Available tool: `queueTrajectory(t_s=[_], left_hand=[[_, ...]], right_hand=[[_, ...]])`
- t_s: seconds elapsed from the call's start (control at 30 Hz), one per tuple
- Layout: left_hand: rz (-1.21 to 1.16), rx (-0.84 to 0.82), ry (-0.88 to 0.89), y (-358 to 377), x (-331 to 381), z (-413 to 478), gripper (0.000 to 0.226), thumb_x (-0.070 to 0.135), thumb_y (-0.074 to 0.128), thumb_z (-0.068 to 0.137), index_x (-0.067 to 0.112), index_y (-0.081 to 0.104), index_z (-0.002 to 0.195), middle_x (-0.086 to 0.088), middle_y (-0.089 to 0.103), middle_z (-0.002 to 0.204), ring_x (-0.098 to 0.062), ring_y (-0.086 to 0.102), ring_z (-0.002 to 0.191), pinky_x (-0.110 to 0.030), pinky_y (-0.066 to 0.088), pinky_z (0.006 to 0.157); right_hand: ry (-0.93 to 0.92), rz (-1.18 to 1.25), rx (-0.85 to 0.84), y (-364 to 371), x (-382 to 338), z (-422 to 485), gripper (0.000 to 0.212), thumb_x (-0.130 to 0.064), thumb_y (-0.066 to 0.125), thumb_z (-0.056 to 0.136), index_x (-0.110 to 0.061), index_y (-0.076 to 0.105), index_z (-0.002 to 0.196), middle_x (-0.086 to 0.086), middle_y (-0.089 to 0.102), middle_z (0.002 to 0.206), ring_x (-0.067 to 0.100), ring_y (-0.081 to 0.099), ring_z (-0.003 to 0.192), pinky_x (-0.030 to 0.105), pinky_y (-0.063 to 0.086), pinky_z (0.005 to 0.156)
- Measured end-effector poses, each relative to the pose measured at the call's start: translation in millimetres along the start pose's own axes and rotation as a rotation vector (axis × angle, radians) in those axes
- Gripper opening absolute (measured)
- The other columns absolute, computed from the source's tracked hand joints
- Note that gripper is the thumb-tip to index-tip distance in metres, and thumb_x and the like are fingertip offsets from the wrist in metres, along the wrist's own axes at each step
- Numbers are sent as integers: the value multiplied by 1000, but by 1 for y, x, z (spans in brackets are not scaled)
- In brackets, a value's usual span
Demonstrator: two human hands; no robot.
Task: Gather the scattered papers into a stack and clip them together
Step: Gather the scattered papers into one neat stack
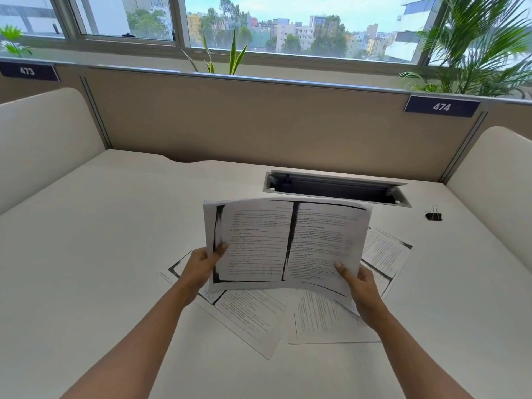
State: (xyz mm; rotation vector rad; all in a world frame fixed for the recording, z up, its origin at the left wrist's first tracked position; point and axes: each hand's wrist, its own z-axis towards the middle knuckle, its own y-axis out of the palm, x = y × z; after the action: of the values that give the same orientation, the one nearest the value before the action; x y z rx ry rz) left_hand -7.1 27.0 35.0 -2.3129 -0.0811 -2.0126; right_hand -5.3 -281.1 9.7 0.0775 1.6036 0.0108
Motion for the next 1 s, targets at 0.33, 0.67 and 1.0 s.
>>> queueTrajectory(t_s=[0.33,0.67,1.0], left_hand=[[750,171,-107,-36,-20,18,76,23,70,80,5,30,142,-17,39,144,-30,38,132,-35,31,106],[1112,162,-278,-50,-22,23,103,44,77,67,11,20,145,-14,35,144,-31,31,134,-43,34,104],[1229,134,-376,-48,-11,22,108,51,80,59,19,21,143,-10,33,141,-29,31,133,-44,33,103]], right_hand=[[88,67,111,-15,19,1,90,-70,79,25,-20,64,98,3,72,96,24,70,86,30,59,70],[113,63,115,-19,31,0,78,-55,81,49,-8,62,108,3,72,94,19,70,84,26,59,70],[150,72,103,-18,32,-1,65,-43,76,65,-3,59,114,7,70,98,23,68,87,27,59,70]])
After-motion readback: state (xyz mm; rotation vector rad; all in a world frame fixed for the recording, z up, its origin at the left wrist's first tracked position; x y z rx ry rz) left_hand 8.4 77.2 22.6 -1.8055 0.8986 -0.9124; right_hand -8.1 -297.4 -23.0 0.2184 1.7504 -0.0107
